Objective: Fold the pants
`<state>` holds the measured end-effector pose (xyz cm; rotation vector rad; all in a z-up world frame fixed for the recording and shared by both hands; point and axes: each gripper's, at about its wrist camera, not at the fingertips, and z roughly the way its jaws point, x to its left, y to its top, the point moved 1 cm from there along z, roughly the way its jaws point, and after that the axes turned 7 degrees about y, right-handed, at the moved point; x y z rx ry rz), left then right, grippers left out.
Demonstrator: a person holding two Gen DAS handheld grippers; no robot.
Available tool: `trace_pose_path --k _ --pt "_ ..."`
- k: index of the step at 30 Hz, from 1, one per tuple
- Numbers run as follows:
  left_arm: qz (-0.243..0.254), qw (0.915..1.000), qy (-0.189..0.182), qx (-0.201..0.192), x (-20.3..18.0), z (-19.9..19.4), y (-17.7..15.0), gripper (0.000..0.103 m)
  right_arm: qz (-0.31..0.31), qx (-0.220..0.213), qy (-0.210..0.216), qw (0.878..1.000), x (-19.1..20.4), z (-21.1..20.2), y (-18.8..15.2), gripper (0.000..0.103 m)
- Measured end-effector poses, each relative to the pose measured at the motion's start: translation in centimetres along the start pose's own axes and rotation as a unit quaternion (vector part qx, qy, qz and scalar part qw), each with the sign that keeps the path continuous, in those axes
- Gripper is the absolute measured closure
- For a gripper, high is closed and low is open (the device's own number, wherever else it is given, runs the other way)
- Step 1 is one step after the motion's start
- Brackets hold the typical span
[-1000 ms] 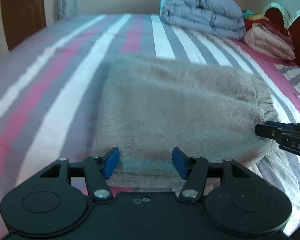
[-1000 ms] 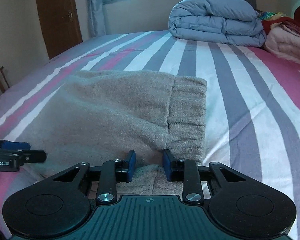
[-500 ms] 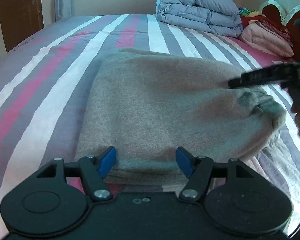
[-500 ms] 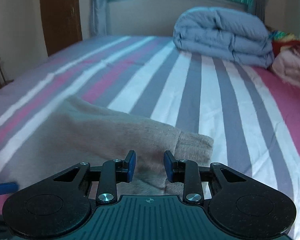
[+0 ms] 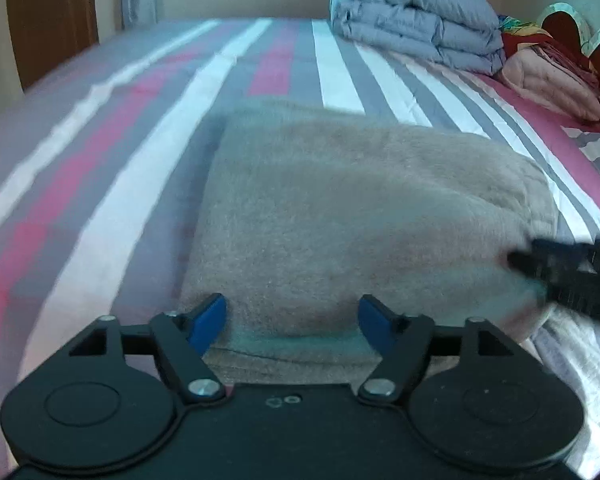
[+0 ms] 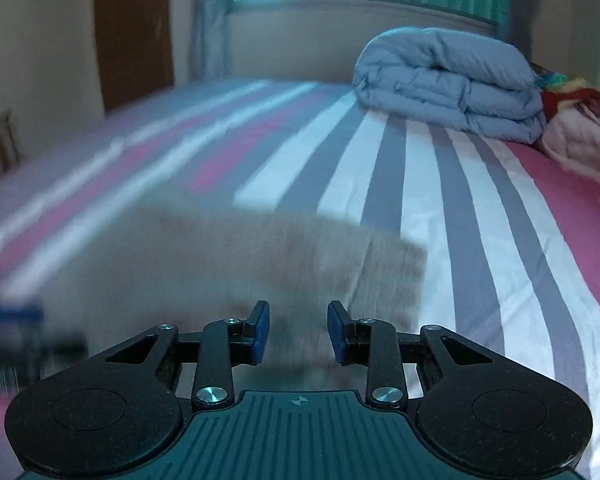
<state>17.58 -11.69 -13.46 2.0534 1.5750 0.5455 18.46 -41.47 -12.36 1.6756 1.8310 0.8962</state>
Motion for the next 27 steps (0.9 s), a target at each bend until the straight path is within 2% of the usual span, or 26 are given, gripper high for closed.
trace_pose_path --k 3,6,8,9,11,14,16,17,18,19,21,24,27 --pt "-0.005 0.9999 0.005 0.010 0.2 0.1 0.4 0.033 -0.019 -0.005 -0.007 1.000 0.2 0.4 -2.3 0.072" --pt "-0.019 0.9998 0.007 0.009 0.6 -0.6 0.7 0.036 -0.006 0.002 -0.007 1.000 0.7 -0.6 -1.0 0.072" --pt "-0.013 0.9998 0.015 0.009 0.5 -0.2 0.4 0.031 0.022 -0.034 0.012 0.999 0.5 -2.2 -0.3 0.071" --pt "-0.007 0.9998 0.016 0.008 0.4 0.1 0.2 0.029 0.018 -0.038 0.008 0.999 0.6 -2.5 -0.4 0.071" --pt "0.001 0.9998 0.017 0.009 0.3 0.0 0.0 0.029 -0.005 0.022 -0.003 1.000 0.7 -0.2 -1.7 0.071" --pt "0.000 0.9996 0.025 0.014 0.3 -0.8 0.2 0.029 0.012 0.014 0.001 1.000 0.2 -0.6 -1.9 0.070" --pt "0.004 0.9995 0.031 0.010 0.2 -1.2 0.2 0.030 0.037 0.005 0.007 0.999 0.1 -1.7 -1.0 0.063" --pt "0.003 0.9994 0.033 0.010 0.2 -1.3 0.2 0.030 0.048 -0.007 0.012 0.999 0.2 -2.5 -0.7 0.049" --pt "0.001 0.9994 0.034 0.011 0.2 -1.4 0.1 0.030 0.057 -0.021 0.016 0.998 0.4 -3.2 -0.6 0.028" --pt "0.000 0.9993 0.035 0.011 0.1 -1.4 0.0 0.030 0.056 -0.025 0.017 0.998 0.7 -3.6 -0.7 0.019" --pt "0.001 0.9993 0.035 0.010 0.0 -1.6 0.0 0.030 0.038 -0.012 0.014 0.999 1.9 -4.0 -1.2 0.015" --pt "-0.002 0.9993 0.035 0.009 0.1 -1.6 0.0 0.030 0.018 -0.037 0.014 0.999 2.8 -5.3 -0.7 0.015" --pt "-0.002 0.9995 0.032 0.001 0.0 -1.6 0.1 0.029 0.035 -0.062 0.012 0.997 2.9 -6.3 0.0 0.016"
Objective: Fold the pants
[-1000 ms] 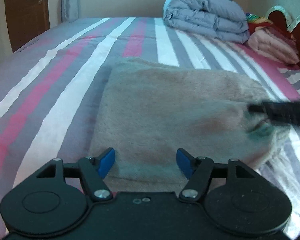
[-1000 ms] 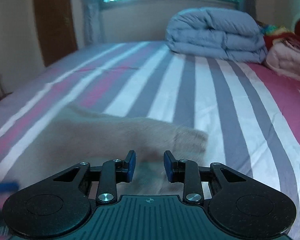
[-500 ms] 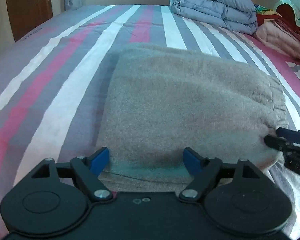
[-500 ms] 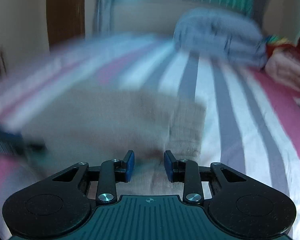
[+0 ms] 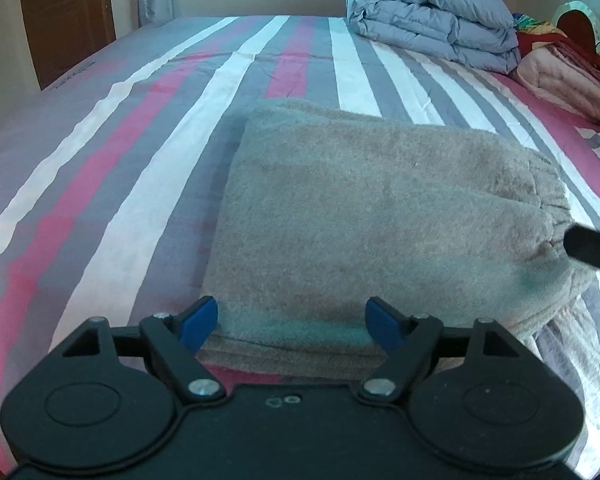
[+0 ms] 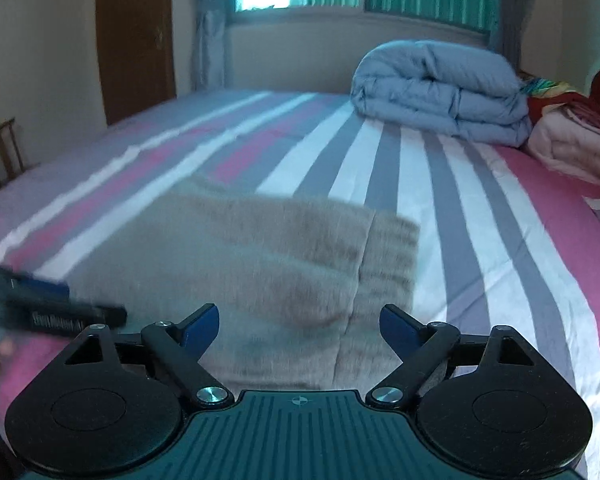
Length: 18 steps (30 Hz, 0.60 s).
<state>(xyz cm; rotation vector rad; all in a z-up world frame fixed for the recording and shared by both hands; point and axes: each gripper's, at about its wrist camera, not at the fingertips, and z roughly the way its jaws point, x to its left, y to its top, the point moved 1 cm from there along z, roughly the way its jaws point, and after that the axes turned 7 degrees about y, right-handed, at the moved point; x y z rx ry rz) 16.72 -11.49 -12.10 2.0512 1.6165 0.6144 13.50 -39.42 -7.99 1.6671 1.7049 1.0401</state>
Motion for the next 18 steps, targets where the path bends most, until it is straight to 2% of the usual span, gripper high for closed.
trace_pose_path --k 2,4,6,7,9,10,14,18 --pt "0.009 0.9999 0.008 0.001 -0.2 0.7 -0.2 0.022 -0.004 -0.007 -0.007 1.000 -0.1 0.3 0.6 0.016" --pt "0.011 0.9999 0.013 0.000 -0.2 1.1 -0.5 0.017 -0.023 0.010 -0.022 0.999 -0.2 1.5 0.0 0.016" --pt "0.007 0.9999 0.010 0.005 0.0 1.1 -0.4 0.016 -0.025 0.085 -0.048 0.995 -1.1 4.5 -1.7 0.016" --pt "0.005 0.9999 0.009 0.006 0.1 1.0 -0.4 0.016 0.001 0.104 -0.040 0.994 -2.0 5.3 -2.7 0.016" --pt "0.004 0.9999 0.009 0.007 0.3 0.8 -0.3 0.017 0.078 0.087 -0.020 0.993 -3.8 4.6 -3.5 0.015" --pt "0.005 0.9999 0.010 0.007 0.3 0.6 -0.2 0.018 0.092 0.081 -0.018 0.992 -4.1 4.1 -3.5 0.015" --pt "0.010 0.9998 0.016 -0.006 0.2 -1.0 -0.3 0.019 0.057 0.044 -0.031 0.997 -2.6 1.1 -2.7 0.015" --pt "0.020 0.9996 0.016 -0.016 0.0 -3.0 -0.5 0.019 0.083 0.017 -0.014 0.996 -1.8 -1.7 -2.0 0.015"
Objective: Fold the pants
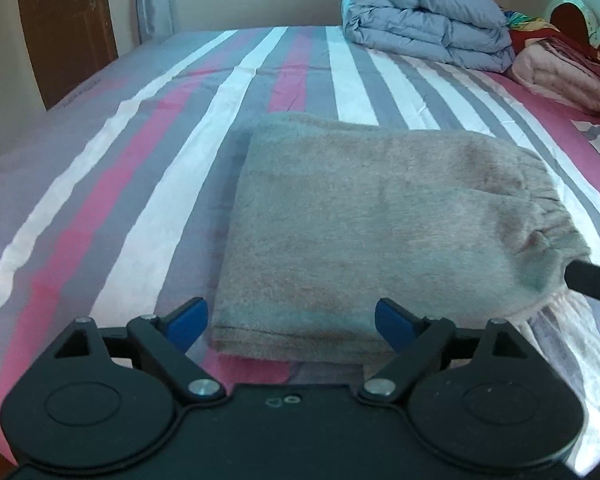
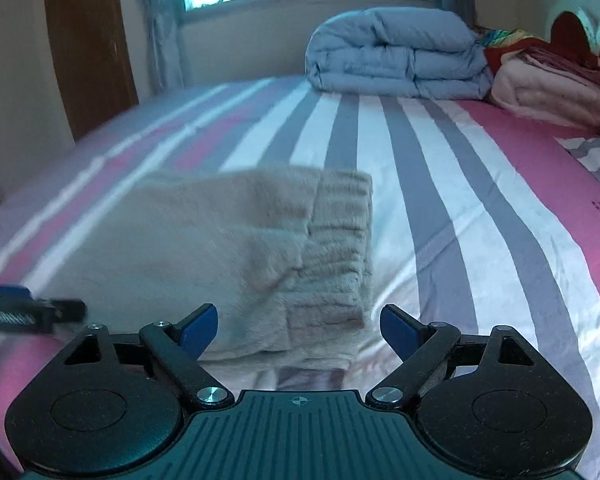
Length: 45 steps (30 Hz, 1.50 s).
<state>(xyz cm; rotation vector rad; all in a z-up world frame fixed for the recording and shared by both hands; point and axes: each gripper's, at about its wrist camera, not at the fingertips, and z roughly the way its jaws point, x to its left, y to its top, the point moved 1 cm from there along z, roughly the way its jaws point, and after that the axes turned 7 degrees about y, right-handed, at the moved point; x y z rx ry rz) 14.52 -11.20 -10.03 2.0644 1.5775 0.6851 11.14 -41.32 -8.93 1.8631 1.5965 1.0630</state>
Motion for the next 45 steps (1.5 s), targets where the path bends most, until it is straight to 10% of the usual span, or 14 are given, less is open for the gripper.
trace_pose_path --k 27,45 --pt "-0.022 0.9936 -0.003 -0.111 1.3 -18.9 -5.8 0.009 0.034 -0.103 0.081 0.991 8.1 -18.1 -3.3 0.000" --pt "-0.027 0.9824 0.011 -0.185 1.9 -26.5 -12.0 0.006 -0.014 -0.186 0.048 0.981 12.3 -27.4 -8.7 0.000"
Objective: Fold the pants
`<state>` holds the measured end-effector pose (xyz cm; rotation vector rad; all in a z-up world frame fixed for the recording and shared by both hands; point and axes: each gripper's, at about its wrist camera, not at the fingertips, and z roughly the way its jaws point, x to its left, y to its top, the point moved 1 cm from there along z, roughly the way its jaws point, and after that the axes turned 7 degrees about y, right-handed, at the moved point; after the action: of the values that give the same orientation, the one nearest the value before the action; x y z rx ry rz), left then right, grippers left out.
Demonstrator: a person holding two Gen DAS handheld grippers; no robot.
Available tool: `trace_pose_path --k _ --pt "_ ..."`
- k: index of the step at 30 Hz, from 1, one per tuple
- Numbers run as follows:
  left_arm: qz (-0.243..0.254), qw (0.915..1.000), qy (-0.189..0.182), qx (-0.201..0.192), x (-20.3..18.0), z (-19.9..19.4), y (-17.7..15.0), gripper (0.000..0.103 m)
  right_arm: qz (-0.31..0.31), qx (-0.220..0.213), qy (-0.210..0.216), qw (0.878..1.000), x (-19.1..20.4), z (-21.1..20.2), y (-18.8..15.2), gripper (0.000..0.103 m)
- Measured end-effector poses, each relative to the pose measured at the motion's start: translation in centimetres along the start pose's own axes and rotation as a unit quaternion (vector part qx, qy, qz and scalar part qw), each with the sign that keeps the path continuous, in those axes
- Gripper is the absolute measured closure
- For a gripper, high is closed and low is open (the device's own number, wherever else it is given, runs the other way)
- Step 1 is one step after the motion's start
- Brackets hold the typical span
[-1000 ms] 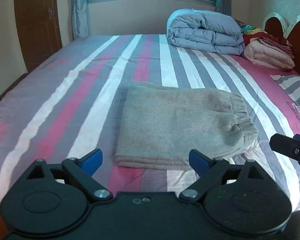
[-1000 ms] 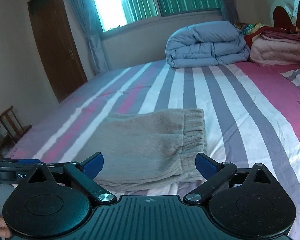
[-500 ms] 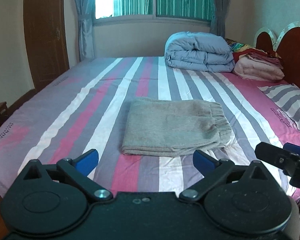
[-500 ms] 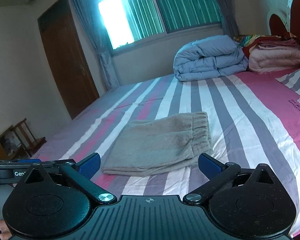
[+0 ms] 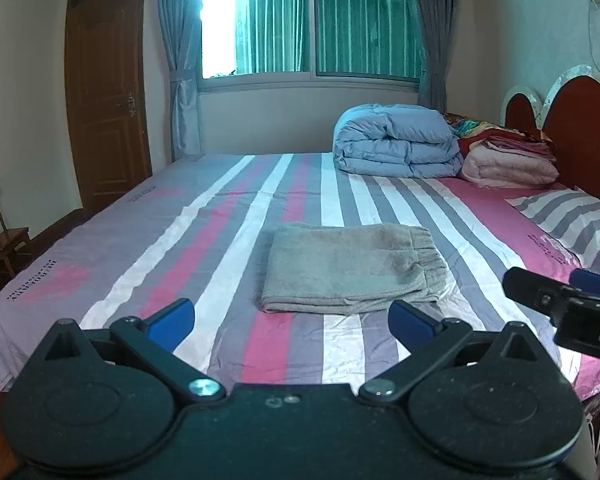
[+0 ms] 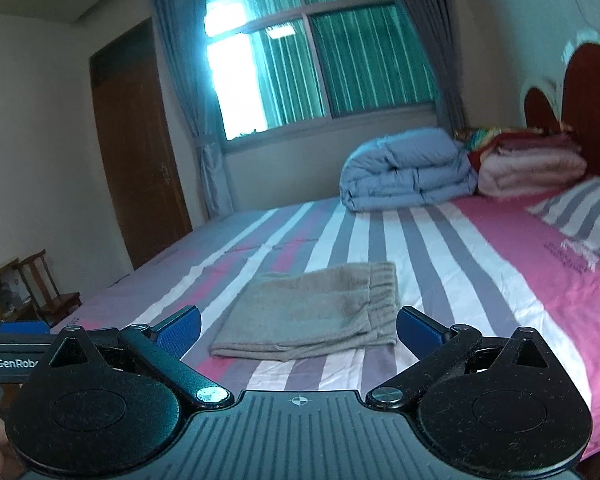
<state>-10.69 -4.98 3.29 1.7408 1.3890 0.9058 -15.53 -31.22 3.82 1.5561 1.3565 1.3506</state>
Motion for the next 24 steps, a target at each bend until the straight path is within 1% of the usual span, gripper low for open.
trace_pose_path --k 5,8,10,14,18,24 --pt "0.006 1.0000 0.004 0.003 0.1 0.6 -0.1 0.006 -0.012 0.006 -0.007 1.000 0.4 0.3 -0.6 0.000" --pt "0.023 0.9995 0.021 -0.005 0.1 0.9 -0.5 0.006 -0.017 0.008 -0.014 1.000 0.4 0.7 -0.7 0.000" --pt "0.026 0.9993 0.027 0.001 0.3 1.1 -0.7 0.006 -0.018 0.006 -0.021 1.000 0.3 0.8 -0.9 0.000" --pt "0.008 0.9998 0.015 0.012 0.9 1.2 -0.8 0.006 -0.015 0.004 -0.027 0.999 0.1 0.7 -0.9 0.000" --pt "0.008 0.9998 0.015 0.005 1.0 0.9 -0.9 0.006 -0.024 -0.001 -0.026 0.999 0.1 0.5 -1.0 0.000" --pt "0.006 0.9998 0.015 0.015 1.1 1.4 -1.1 0.006 -0.025 0.002 -0.028 0.999 -0.3 0.8 -1.3 0.000"
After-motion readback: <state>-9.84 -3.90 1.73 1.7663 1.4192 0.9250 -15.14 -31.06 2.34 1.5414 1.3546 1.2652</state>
